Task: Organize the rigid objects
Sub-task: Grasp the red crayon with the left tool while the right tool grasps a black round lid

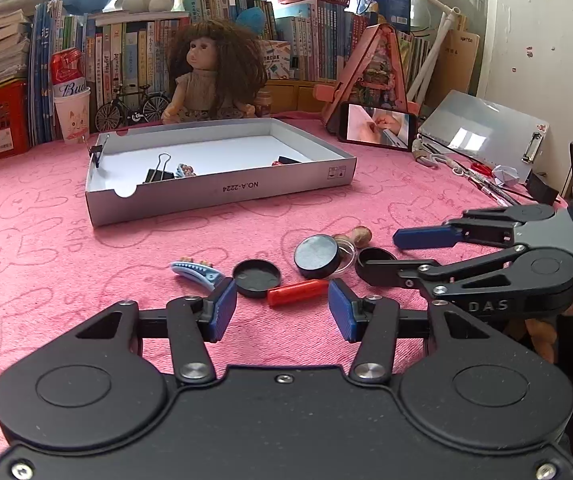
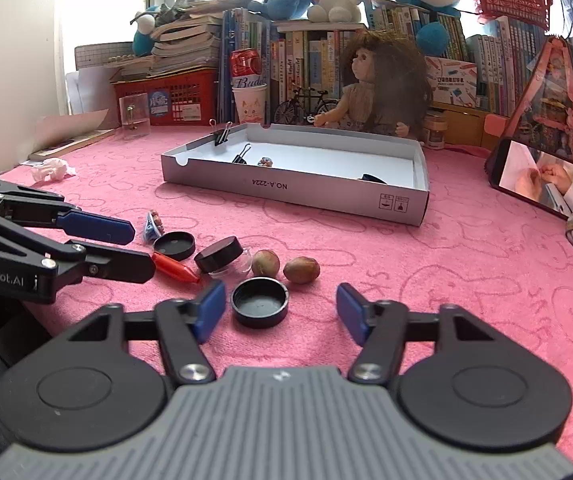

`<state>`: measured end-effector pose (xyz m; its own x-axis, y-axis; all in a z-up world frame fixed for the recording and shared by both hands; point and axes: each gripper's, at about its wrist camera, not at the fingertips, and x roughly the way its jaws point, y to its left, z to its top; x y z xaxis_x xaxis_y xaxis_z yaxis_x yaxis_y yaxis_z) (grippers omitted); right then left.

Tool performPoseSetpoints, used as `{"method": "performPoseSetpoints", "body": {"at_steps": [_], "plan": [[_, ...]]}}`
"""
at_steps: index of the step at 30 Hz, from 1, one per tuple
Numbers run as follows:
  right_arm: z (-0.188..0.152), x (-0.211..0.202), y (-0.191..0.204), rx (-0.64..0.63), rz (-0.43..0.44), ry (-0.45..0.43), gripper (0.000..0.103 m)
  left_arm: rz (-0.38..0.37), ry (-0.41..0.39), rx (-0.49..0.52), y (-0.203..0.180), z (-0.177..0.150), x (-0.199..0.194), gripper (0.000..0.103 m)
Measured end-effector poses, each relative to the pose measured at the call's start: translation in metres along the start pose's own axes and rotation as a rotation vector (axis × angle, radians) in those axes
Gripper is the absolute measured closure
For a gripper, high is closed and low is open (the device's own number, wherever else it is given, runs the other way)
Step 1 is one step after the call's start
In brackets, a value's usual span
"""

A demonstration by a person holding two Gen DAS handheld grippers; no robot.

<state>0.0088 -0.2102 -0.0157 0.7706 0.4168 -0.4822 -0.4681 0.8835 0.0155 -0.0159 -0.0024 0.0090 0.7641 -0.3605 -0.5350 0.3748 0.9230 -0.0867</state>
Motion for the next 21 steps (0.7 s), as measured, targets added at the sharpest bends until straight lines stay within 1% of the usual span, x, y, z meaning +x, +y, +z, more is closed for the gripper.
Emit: {"method": "performPoseSetpoints", "body": {"at_steps": [2, 4, 12, 17, 21], "plan": [[-0.001, 0.001, 0.0, 0.01, 0.003, 0.002, 0.053, 0.004, 0.003, -0.012, -0.001, 0.0, 0.002, 0.054], [-0.002, 0.001, 0.002, 0.007, 0.003, 0.002, 0.065, 0.01, 0.006, -0.019, -0.003, 0.001, 0.005, 0.054], [-0.006, -0.007, -0.006, 0.062, -0.069, -0.016, 0.065, 0.05, 0.025, -0.064, -0.015, 0.004, 0.017, 0.054], [-0.01, -0.01, 0.0, 0.054, -0.085, -0.029, 0.065, 0.104, 0.043, -0.064, -0.027, 0.005, 0.025, 0.053], [-0.009, -0.008, 0.001, 0.067, -0.093, -0.029, 0.065, 0.136, 0.043, -0.064, -0.033, 0.006, 0.029, 0.053]]}}
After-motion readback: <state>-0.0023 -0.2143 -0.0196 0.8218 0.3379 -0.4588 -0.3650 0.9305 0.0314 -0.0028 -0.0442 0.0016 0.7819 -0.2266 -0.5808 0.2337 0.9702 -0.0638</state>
